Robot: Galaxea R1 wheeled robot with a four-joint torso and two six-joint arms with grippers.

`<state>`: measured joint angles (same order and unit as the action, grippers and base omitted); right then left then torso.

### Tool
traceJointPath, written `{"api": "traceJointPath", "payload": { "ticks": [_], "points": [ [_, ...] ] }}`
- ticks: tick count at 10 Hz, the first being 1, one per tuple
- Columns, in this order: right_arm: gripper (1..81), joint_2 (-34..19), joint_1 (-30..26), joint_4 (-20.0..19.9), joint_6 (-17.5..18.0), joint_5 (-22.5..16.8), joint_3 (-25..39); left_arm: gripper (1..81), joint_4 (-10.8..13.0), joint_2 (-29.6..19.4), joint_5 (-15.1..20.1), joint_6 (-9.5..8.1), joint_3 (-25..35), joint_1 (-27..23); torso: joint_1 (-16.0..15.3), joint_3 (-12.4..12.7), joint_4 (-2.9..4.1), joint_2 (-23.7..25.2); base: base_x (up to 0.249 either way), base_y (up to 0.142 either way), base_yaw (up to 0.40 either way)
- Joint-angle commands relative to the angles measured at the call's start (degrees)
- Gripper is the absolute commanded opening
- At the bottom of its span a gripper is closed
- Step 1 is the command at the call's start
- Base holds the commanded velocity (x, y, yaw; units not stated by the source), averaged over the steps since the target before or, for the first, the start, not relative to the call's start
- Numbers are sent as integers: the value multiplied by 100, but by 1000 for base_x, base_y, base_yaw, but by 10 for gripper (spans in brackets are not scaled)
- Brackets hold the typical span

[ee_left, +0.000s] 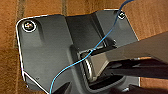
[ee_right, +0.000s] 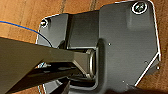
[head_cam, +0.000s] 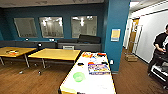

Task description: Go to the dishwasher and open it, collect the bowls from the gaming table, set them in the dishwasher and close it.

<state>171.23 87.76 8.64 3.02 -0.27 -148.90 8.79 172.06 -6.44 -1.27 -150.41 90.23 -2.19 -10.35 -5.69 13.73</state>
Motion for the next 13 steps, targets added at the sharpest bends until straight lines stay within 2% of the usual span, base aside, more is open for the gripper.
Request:
{"api": "traceJointPath", "payload": {
  "ticks": [1, 4, 13],
  "points": [
    [811, 10, -342, 6, -12, -281, 46, 811, 18, -13, 248, 38, 46, -256, 0, 0, 0, 0, 0, 0, 0],
    [811, 10, -334, 6, -12, -281, 46, 811, 18, -13, 248, 39, 46, -247, 0, 0, 0, 0, 0, 53, 0],
    [811, 19, -333, 14, -12, -281, 37, 811, 9, -22, 248, 31, 46, -247, 0, 0, 0, -2, 0, 110, 0]
  ]
}}
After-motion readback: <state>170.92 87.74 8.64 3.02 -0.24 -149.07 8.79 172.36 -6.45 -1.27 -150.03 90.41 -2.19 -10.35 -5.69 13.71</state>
